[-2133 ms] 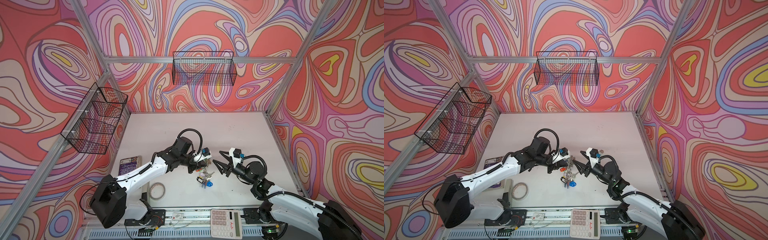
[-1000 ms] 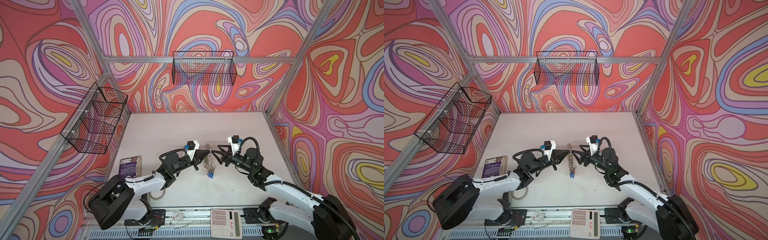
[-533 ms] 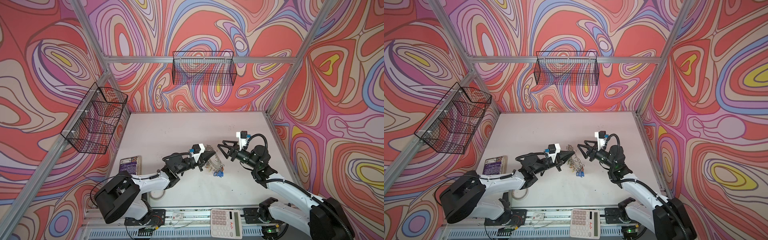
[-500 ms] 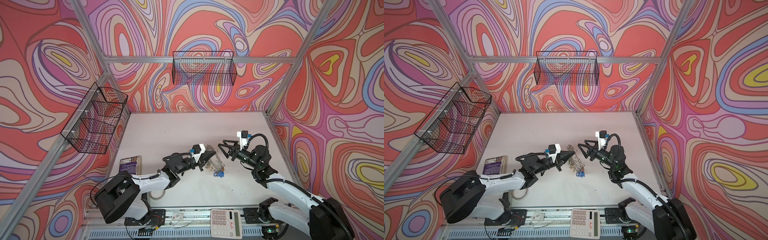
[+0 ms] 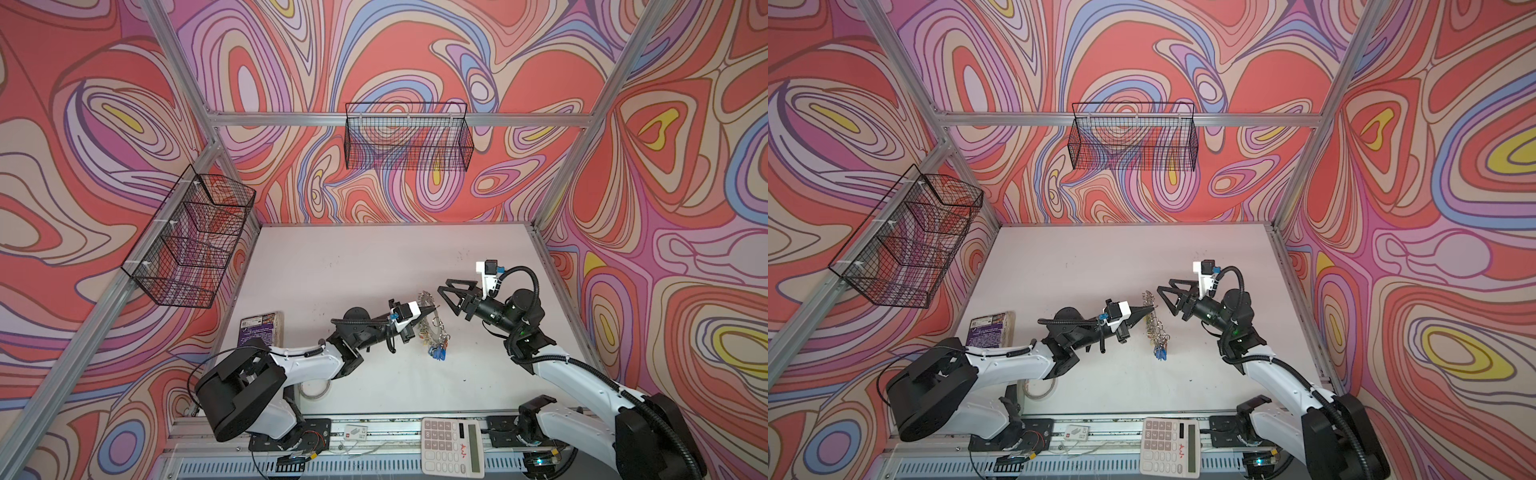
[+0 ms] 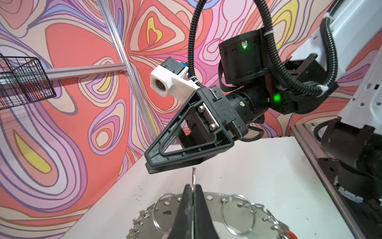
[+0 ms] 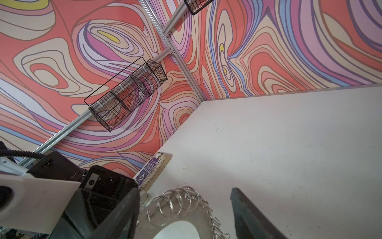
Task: Attach keys to a key ring
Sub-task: Pass the keyring.
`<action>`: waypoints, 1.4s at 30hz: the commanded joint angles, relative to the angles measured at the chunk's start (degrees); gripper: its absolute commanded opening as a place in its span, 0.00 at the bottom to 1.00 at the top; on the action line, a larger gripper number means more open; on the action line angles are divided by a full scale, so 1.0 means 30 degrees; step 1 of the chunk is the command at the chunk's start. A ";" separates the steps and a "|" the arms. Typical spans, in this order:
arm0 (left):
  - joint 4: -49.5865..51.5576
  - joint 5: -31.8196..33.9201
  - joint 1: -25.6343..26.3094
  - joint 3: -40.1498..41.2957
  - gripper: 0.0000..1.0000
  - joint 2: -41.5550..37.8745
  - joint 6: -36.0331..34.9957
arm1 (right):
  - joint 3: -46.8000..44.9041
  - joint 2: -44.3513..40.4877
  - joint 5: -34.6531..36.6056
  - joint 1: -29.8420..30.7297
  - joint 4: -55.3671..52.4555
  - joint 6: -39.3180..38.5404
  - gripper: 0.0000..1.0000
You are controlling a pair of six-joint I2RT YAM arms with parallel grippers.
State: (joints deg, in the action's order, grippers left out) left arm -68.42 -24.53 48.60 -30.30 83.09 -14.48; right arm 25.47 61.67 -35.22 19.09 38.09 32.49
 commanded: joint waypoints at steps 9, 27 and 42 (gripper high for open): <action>0.1330 0.0381 0.0380 -0.0167 0.00 -0.1315 -0.7163 | -0.0259 0.0207 -0.0037 -0.0287 -0.0229 -0.0298 0.74; 0.3629 0.1081 0.1076 -0.0372 0.00 -0.2003 -1.0242 | -0.0255 0.0567 -0.0411 -0.0417 -0.0272 -0.0798 0.82; 0.5063 0.4241 0.1071 -0.1402 0.00 -0.3924 -0.0484 | -0.1762 -0.0210 0.0172 -0.0939 0.3226 0.0657 0.98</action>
State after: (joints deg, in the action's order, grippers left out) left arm -51.33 -15.18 51.70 -31.14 74.78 -27.64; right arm 22.52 61.93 -35.73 17.28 40.86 31.79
